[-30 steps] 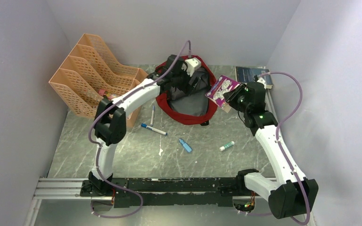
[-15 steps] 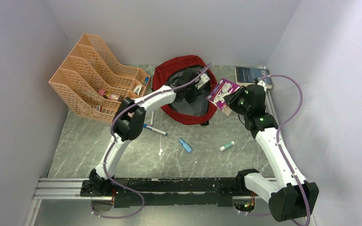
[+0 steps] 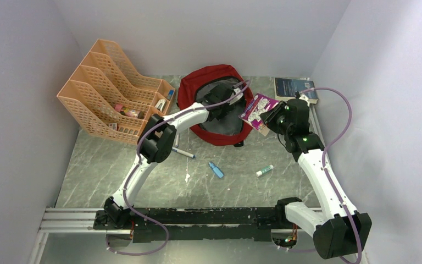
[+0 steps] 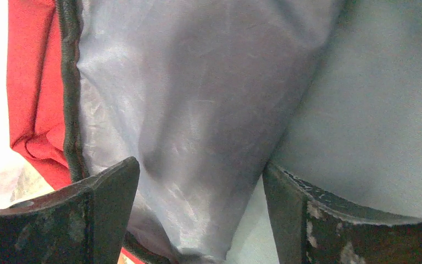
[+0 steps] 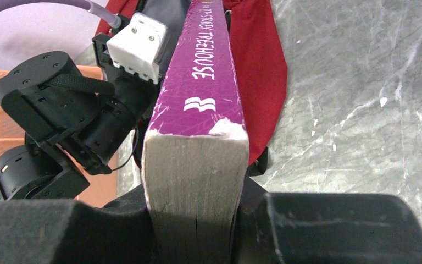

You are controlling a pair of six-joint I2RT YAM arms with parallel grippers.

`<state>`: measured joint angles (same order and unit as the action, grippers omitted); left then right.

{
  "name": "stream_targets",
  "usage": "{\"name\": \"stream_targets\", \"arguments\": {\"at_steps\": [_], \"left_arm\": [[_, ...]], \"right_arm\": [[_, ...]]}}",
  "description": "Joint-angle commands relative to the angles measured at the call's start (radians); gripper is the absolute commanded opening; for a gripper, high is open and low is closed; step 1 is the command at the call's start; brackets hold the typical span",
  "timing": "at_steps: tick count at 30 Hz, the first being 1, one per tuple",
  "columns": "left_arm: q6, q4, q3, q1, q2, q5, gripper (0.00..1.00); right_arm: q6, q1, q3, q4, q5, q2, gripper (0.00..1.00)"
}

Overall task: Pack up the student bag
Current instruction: Place the book in the student bag.

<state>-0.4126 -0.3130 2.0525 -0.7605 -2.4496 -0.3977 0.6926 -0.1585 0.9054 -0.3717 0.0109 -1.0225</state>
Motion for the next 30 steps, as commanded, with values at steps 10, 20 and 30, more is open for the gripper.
{"name": "stream_targets", "arguments": {"at_steps": [10,20,30], "left_arm": [[-0.012,0.045,0.03,-0.002,-0.009,-0.072,0.31],[0.064,-0.032,0.04,0.005,0.118,0.033,0.05],[0.127,-0.141,0.142,0.02,0.175,0.119,0.05]], "right_arm": [[0.021,-0.001,0.036,0.062,-0.024,0.016,0.0],[0.197,-0.001,0.002,0.153,-0.09,0.012,0.0],[0.385,-0.002,-0.052,0.211,-0.135,-0.015,0.0]]}}
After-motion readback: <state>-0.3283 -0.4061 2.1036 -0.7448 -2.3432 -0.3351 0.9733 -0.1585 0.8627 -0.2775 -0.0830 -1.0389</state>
